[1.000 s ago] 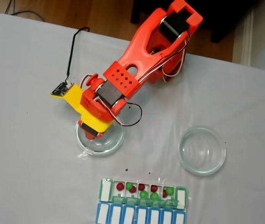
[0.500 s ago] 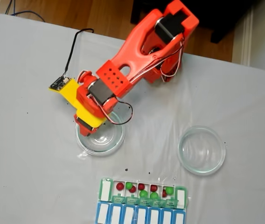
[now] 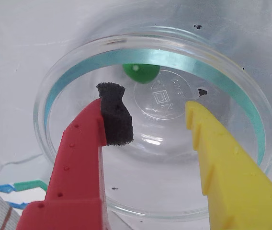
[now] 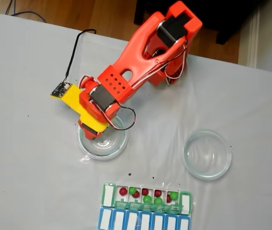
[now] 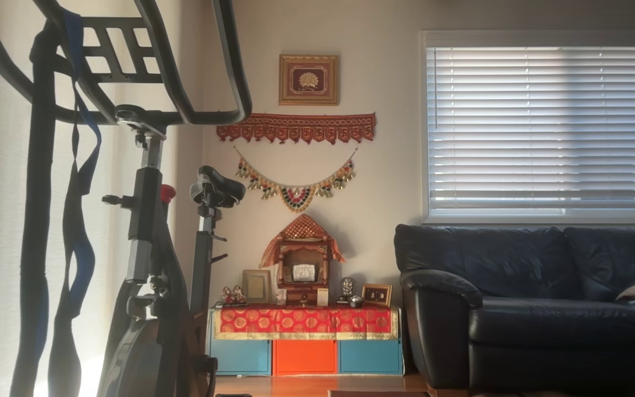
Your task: Sort medicines into box.
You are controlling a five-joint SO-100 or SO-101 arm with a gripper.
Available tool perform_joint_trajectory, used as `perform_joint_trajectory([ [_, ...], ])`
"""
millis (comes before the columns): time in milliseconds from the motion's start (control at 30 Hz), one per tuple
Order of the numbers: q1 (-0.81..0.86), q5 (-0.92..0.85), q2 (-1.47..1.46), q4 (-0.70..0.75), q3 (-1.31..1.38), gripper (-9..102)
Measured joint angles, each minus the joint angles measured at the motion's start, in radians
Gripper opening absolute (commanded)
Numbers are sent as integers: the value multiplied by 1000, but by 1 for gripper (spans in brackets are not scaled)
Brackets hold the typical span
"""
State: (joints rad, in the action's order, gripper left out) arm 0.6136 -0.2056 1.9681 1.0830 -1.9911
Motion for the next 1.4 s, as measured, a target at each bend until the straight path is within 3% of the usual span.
perform_joint_trajectory([
  [767,-9,-31,-87,77,87,24],
  [1067,-11,-20,-34,-78,-29,23],
  [1400,-6,-20,89,-143,-160,24],
])
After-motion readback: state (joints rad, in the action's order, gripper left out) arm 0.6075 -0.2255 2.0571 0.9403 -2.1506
